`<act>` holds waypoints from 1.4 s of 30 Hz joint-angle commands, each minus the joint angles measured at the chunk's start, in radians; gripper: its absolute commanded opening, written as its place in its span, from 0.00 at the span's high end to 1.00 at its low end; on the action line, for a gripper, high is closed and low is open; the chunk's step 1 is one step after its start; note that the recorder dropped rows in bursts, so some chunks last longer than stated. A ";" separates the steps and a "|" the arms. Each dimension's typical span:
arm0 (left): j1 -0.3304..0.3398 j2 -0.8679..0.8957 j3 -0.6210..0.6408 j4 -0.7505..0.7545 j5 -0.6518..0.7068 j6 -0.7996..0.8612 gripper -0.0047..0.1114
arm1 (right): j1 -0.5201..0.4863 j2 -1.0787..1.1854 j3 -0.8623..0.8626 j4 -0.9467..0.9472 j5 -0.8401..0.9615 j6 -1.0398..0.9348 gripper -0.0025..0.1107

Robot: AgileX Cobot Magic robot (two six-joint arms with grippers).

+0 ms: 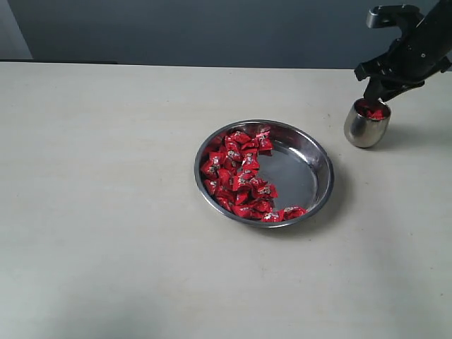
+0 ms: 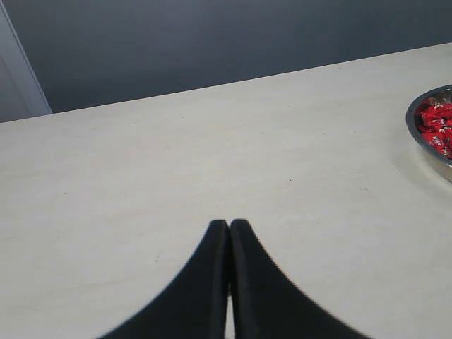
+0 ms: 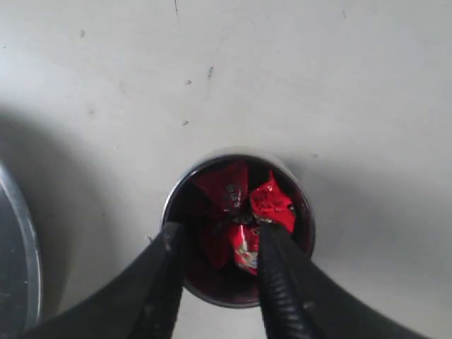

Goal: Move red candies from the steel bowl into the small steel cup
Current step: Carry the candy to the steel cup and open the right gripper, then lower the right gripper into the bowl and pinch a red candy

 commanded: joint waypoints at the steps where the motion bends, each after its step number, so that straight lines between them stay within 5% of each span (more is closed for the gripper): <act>1: -0.010 -0.004 -0.001 0.000 -0.004 -0.006 0.96 | -0.005 -0.011 -0.002 0.020 0.004 0.001 0.68; 10: -0.010 -0.004 -0.001 0.000 -0.004 -0.006 0.96 | 0.102 -0.011 -0.002 0.285 0.064 -0.197 0.68; 18: -0.010 -0.004 -0.001 0.000 -0.004 -0.006 0.96 | 0.291 0.046 -0.002 0.232 -0.018 -0.229 0.67; 22: -0.010 -0.004 -0.001 0.000 -0.004 -0.006 0.96 | 0.342 0.085 -0.002 0.170 -0.050 -0.229 0.57; 42: -0.010 -0.004 -0.001 0.000 -0.004 -0.006 0.96 | 0.358 0.157 -0.002 0.120 -0.128 -0.161 0.57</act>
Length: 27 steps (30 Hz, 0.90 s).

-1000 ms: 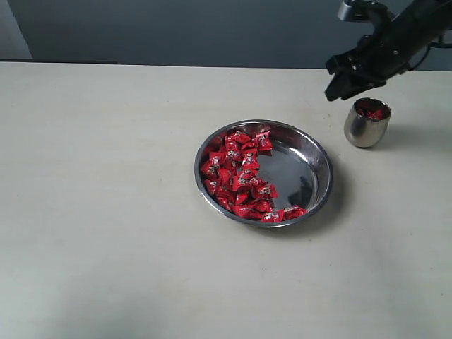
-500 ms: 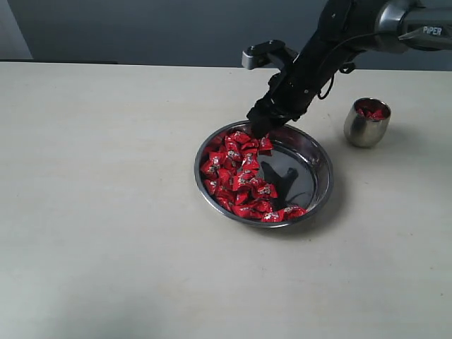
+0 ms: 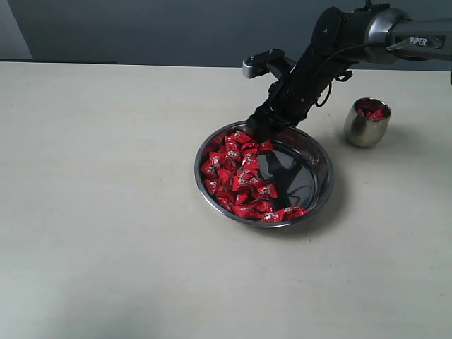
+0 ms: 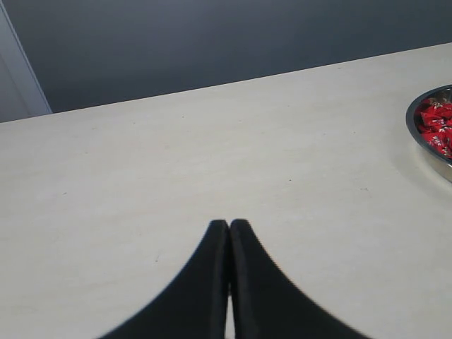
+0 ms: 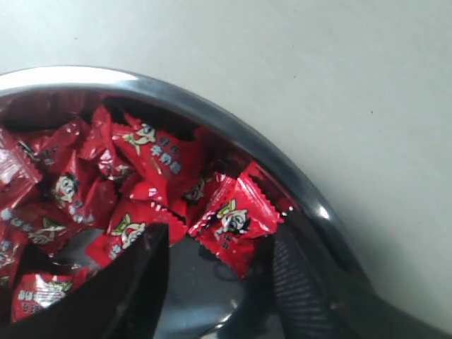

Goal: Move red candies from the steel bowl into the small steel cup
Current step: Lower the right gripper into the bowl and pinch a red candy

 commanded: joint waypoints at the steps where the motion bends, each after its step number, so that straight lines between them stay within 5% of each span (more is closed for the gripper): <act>1: -0.010 -0.004 -0.001 0.000 -0.004 -0.006 0.96 | -0.001 0.017 -0.002 -0.009 -0.009 0.004 0.57; 9: -0.010 -0.004 -0.001 0.000 -0.004 -0.006 0.96 | -0.001 0.051 -0.002 -0.007 -0.016 0.006 0.59; 20: -0.010 -0.004 -0.001 0.000 -0.004 -0.006 0.96 | -0.001 0.052 -0.002 -0.004 0.014 0.009 0.96; 27: -0.010 -0.004 -0.001 0.000 -0.004 -0.006 0.96 | -0.001 0.030 -0.002 -0.004 0.042 0.009 0.98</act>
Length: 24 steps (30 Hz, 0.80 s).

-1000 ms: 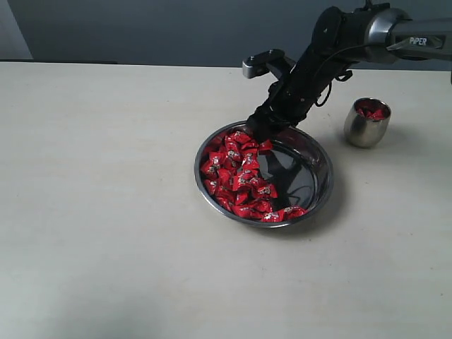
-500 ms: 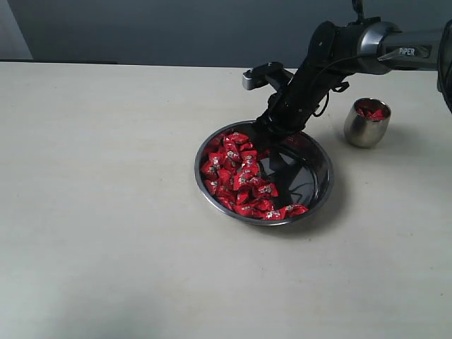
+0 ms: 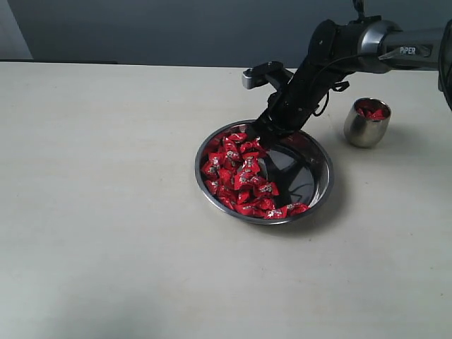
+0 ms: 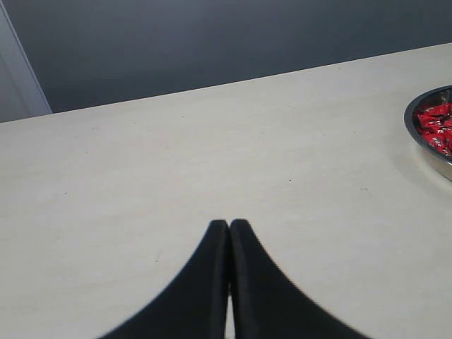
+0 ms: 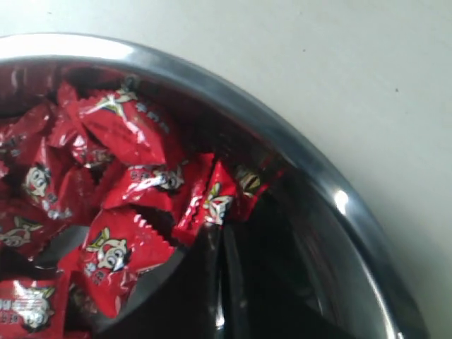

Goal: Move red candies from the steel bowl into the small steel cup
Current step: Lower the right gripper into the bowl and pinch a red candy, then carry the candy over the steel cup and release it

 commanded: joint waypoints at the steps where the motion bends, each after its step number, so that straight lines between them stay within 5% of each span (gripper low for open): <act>1: -0.010 -0.004 -0.001 0.000 -0.004 -0.006 0.96 | -0.001 -0.023 -0.001 -0.008 0.034 0.000 0.98; 15: -0.010 -0.004 -0.001 0.000 -0.004 -0.006 0.96 | -0.022 -0.188 -0.001 -0.041 0.065 0.000 0.98; 24: -0.010 -0.004 -0.001 0.000 -0.004 -0.006 0.96 | -0.232 -0.280 -0.001 -0.089 0.127 0.111 0.98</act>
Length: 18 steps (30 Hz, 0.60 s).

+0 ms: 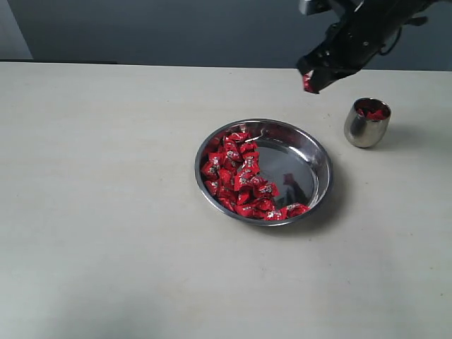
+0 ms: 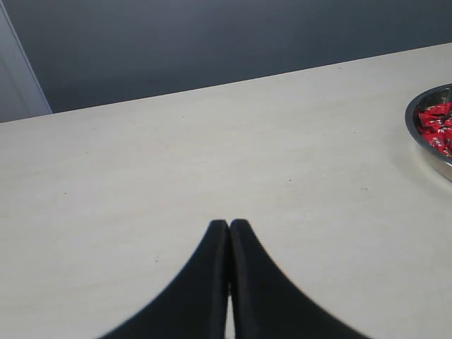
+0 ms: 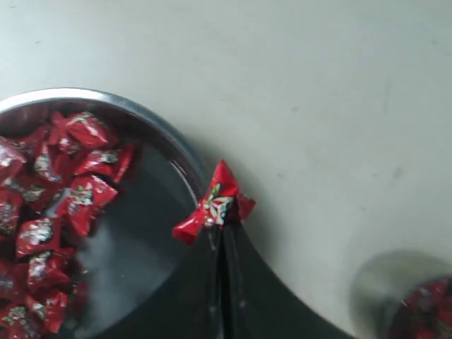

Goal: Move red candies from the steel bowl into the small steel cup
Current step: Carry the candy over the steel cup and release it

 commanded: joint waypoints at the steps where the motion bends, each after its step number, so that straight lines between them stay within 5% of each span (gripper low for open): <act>1: -0.010 -0.004 -0.001 0.000 -0.004 -0.006 0.96 | -0.105 -0.024 -0.001 -0.057 0.028 0.067 0.98; 16: -0.010 -0.004 -0.001 0.000 -0.004 -0.006 0.96 | -0.174 0.048 -0.001 -0.166 0.072 0.161 0.98; 18: -0.010 -0.004 -0.001 0.000 -0.004 -0.006 0.96 | -0.174 0.048 -0.001 -0.188 0.061 0.158 0.88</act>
